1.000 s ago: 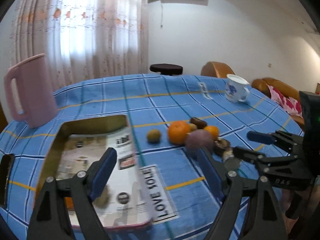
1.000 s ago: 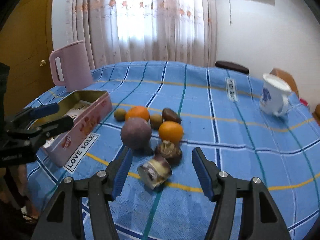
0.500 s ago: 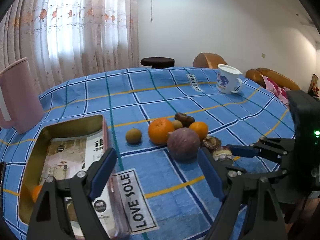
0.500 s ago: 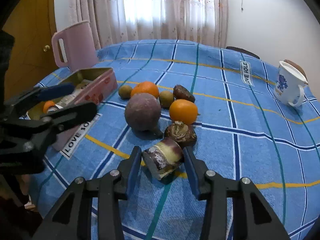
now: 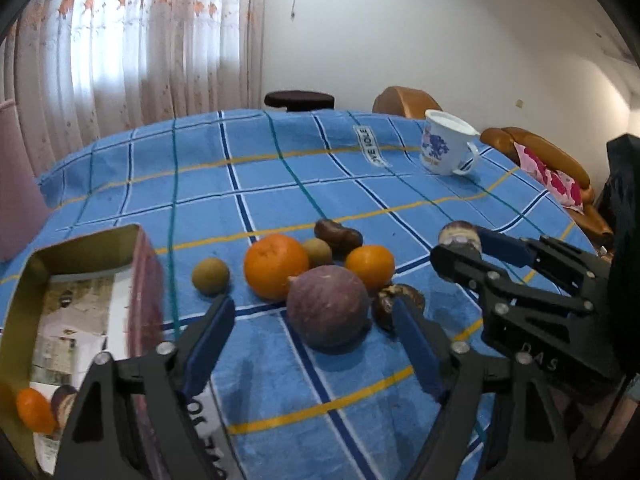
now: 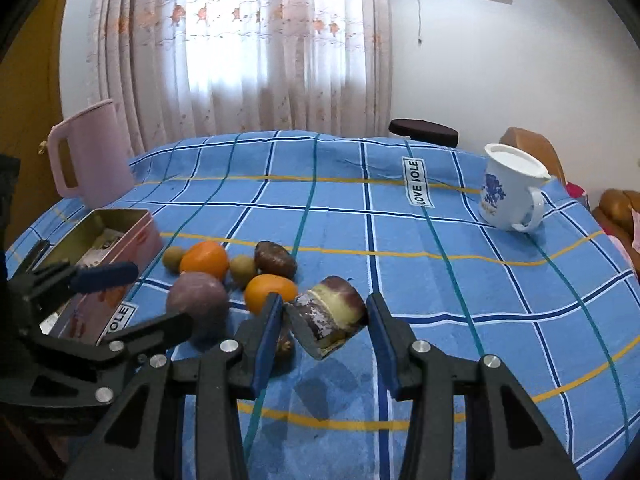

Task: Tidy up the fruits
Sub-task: 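Grasp a second wrapped snack roll with the right gripper while the left gripper grasps the purple fruit, then carry the purple fruit with the left gripper while the right gripper carries the snack roll to the tin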

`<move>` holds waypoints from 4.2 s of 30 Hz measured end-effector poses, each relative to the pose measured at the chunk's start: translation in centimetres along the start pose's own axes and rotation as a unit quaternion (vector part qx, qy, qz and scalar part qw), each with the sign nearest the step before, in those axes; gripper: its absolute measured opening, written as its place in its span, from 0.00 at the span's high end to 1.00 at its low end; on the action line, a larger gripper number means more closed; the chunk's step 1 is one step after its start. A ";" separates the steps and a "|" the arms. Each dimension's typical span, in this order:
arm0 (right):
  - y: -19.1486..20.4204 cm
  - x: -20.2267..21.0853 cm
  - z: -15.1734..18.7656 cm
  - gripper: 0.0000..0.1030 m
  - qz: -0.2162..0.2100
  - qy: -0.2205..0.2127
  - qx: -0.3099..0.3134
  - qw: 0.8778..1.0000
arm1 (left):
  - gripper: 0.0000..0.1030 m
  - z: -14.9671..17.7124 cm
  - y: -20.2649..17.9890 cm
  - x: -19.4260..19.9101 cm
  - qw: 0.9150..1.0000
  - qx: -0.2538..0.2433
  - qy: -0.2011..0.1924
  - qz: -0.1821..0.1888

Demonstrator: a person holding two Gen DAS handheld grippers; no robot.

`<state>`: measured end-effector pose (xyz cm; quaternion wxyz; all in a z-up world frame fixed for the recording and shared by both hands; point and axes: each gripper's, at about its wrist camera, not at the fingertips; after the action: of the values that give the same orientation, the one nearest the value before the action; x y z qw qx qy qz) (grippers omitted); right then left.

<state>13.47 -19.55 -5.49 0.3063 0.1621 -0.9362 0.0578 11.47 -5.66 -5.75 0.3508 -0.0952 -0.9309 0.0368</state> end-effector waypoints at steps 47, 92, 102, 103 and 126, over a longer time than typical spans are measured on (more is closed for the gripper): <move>0.1 3.5 0.5 0.56 -0.047 -0.100 0.009 0.994 | 0.49 0.6 -0.5 3.5 0.992 0.000 -0.116 -0.047; 6.4 3.9 -2.0 0.56 -0.109 -0.124 0.065 0.984 | 0.49 2.0 4.8 8.0 0.983 0.043 -0.151 -0.097; 11.9 2.0 -3.6 0.56 -0.172 -0.094 0.100 0.975 | 0.49 2.5 10.3 9.7 0.979 0.081 -0.119 -0.142; 12.5 1.6 -3.7 0.56 -0.175 -0.089 0.105 0.975 | 0.49 2.6 10.8 9.8 0.979 0.085 -0.117 -0.145; 19.1 -2.1 -2.2 0.56 -0.214 -0.016 0.168 0.962 | 0.49 4.5 15.4 8.8 0.976 0.114 -0.063 -0.172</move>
<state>9.83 -0.57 -5.10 0.2651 0.4086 -0.8613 0.1448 4.33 11.22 -5.52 0.3008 0.1098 -0.9433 0.0879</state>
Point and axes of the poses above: each gripper's, at about its wrist camera, not at the fingertips, and x roughly against the way its jaws point, y to its left, z to its underside, and after that the axes turned 3 degrees about z, right-handed
